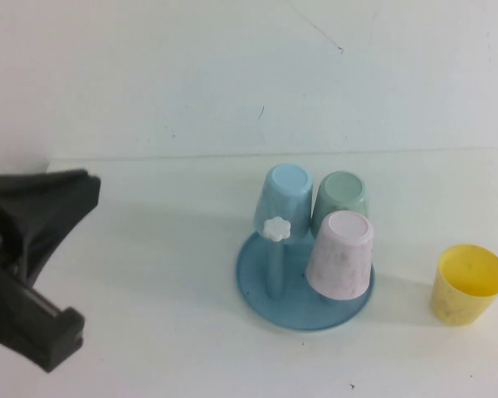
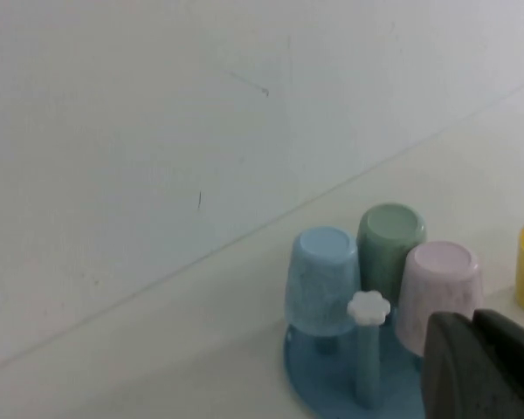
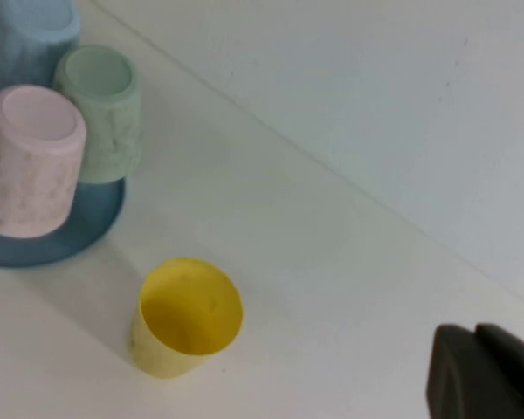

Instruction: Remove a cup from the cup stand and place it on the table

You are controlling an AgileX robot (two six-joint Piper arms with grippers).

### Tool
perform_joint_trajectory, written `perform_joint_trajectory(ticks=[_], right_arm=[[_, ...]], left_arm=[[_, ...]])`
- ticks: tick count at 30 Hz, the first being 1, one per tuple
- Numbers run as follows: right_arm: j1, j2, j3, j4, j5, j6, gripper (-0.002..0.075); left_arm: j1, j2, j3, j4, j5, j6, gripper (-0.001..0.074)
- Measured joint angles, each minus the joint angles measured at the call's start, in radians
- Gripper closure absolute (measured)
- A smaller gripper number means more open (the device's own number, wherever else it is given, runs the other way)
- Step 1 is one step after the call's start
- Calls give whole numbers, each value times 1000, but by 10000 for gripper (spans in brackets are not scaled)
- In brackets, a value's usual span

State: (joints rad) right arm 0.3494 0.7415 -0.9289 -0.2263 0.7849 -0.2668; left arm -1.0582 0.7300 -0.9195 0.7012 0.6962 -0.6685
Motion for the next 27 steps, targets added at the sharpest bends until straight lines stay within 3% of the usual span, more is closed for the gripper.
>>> perform_joint_trajectory(ticks=[12, 19, 27], right_arm=[[0, -420, 390, 162, -81, 23, 727], [0, -592, 546, 176, -109, 23, 727], [0, -634, 556, 179, -112, 23, 727]], left_arm=[[0, -175, 369, 89, -217, -203, 737], [0, -177, 430, 111, -263, -231, 737], [0, -177, 430, 113, -269, -235, 737]])
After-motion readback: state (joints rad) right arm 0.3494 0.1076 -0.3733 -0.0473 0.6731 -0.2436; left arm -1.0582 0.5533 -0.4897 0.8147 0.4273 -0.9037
